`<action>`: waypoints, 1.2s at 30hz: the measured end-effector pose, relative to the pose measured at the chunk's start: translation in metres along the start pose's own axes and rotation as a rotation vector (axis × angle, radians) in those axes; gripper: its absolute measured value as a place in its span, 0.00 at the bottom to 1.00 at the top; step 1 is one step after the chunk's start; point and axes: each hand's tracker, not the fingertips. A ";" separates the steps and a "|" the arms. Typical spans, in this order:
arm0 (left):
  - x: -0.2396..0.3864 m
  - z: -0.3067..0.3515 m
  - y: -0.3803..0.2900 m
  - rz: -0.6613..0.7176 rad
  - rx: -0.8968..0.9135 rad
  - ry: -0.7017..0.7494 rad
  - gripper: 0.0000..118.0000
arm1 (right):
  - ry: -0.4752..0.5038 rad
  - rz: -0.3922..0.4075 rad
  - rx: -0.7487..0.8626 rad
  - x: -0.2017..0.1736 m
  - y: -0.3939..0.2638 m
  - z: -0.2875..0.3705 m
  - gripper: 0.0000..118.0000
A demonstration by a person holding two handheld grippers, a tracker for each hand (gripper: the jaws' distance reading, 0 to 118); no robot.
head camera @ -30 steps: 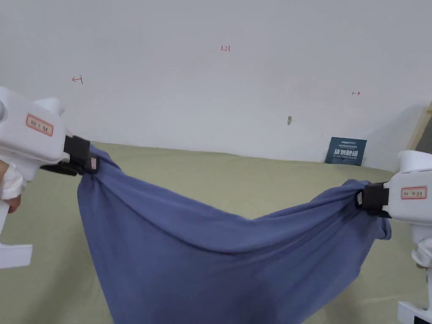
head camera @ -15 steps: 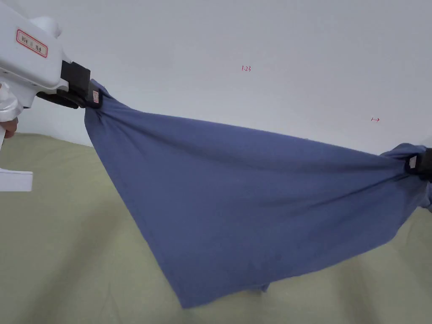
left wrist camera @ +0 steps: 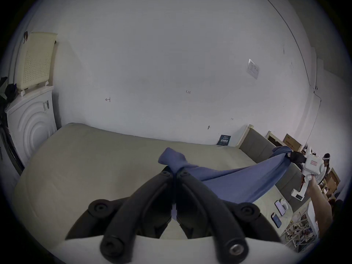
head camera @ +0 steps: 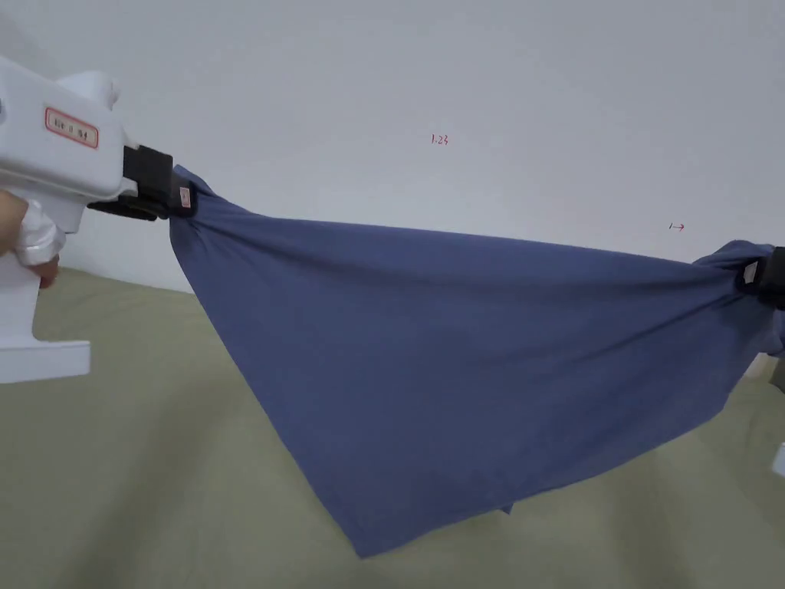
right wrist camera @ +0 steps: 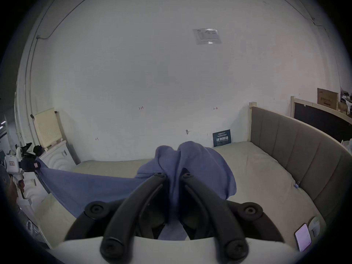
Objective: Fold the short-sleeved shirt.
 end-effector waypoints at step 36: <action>-0.053 0.130 -0.358 0.373 -0.501 -0.063 0.01 | -0.008 -0.041 -0.570 0.075 -0.269 0.146 0.09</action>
